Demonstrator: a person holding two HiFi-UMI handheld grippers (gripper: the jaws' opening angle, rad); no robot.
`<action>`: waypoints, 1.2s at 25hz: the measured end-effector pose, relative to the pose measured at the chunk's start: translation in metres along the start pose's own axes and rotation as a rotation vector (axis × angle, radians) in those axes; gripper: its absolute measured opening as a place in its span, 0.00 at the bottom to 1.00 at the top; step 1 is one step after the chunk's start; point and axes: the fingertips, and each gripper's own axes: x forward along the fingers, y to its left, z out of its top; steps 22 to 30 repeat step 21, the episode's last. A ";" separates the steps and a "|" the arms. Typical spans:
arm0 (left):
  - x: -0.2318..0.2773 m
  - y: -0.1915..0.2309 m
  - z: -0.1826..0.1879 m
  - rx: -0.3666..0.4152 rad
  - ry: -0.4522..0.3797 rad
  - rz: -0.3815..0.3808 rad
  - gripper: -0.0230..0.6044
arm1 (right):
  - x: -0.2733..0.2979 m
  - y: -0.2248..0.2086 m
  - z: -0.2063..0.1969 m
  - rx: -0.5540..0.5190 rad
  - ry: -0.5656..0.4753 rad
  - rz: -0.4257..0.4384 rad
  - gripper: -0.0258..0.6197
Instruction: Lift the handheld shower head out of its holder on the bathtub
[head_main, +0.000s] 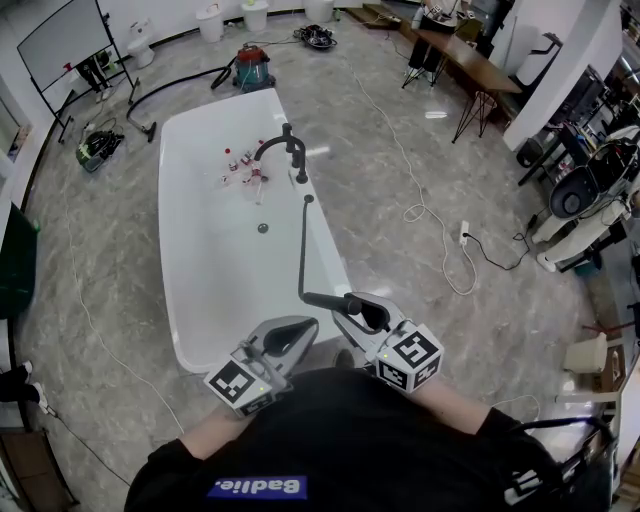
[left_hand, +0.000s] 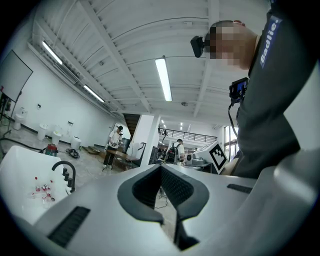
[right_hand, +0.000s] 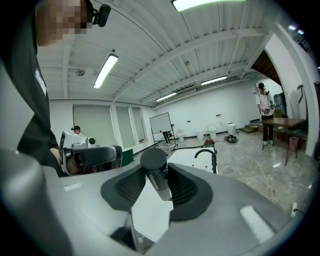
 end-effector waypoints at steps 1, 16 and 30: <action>0.001 0.000 0.005 0.001 -0.012 0.006 0.03 | 0.000 0.000 0.000 0.002 0.000 -0.001 0.24; -0.005 0.003 -0.007 -0.002 0.036 0.004 0.03 | -0.001 -0.002 0.005 0.005 0.005 -0.002 0.24; -0.006 0.004 -0.007 -0.005 0.046 0.000 0.03 | 0.002 -0.003 0.005 0.005 0.011 -0.002 0.24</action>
